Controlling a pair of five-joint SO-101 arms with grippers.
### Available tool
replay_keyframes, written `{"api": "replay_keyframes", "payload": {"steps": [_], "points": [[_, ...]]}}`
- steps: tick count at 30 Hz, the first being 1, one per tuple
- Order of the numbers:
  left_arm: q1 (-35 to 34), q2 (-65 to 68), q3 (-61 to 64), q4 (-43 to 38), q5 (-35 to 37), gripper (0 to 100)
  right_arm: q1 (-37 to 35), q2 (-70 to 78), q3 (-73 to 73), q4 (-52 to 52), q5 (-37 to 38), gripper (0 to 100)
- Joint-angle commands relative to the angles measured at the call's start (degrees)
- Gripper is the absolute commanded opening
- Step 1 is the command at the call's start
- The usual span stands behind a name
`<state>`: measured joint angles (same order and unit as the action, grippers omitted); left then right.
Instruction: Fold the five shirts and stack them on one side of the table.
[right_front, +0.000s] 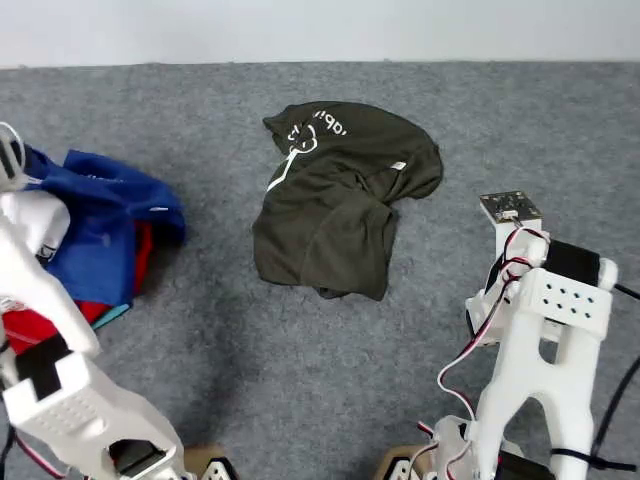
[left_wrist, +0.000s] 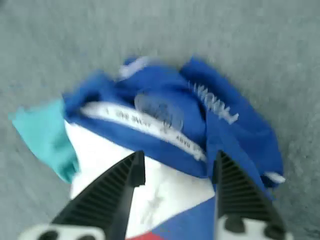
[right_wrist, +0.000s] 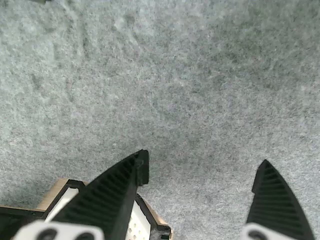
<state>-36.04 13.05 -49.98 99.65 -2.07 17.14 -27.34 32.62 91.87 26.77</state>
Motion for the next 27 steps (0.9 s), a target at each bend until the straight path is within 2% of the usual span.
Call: {"api": "replay_keyframes", "payload": {"steps": [1,4,7,10,14,16,18,21,24,27], "points": [[0.8,-8.4,-7.3,0.9,-1.7,22,0.0,0.0,0.1,-0.6,-0.3,33.6],[2.5,-14.1,-7.4,0.9,-1.7,22,0.0,0.0,1.6,-1.5,-0.3,33.6],[8.0,-18.5,-2.2,0.9,-1.7,22,0.0,0.0,4.7,-3.9,-0.3,33.6],[16.6,-21.1,10.5,0.8,-0.4,22,0.2,0.0,5.6,-4.6,-0.3,33.6],[30.8,-21.4,31.8,0.4,7.8,22,0.1,0.0,5.6,-4.6,-0.3,33.6],[37.3,-20.4,41.8,-4.0,9.6,22,0.0,0.0,5.6,-4.7,-0.3,33.6],[41.0,-18.8,48.3,-11.1,9.7,22,0.0,0.0,5.6,-5.8,-0.3,33.6],[42.9,-16.2,53.1,-18.7,9.9,22,-0.1,0.0,5.5,-9.7,-0.4,33.6],[40.3,-14.2,53.1,-19.0,9.7,22,-1.5,0.0,4.6,-13.5,-0.8,33.6],[34.3,-13.3,53.1,-18.1,9.7,22,-8.3,0.0,1.4,-14.4,-0.8,33.6]]}}
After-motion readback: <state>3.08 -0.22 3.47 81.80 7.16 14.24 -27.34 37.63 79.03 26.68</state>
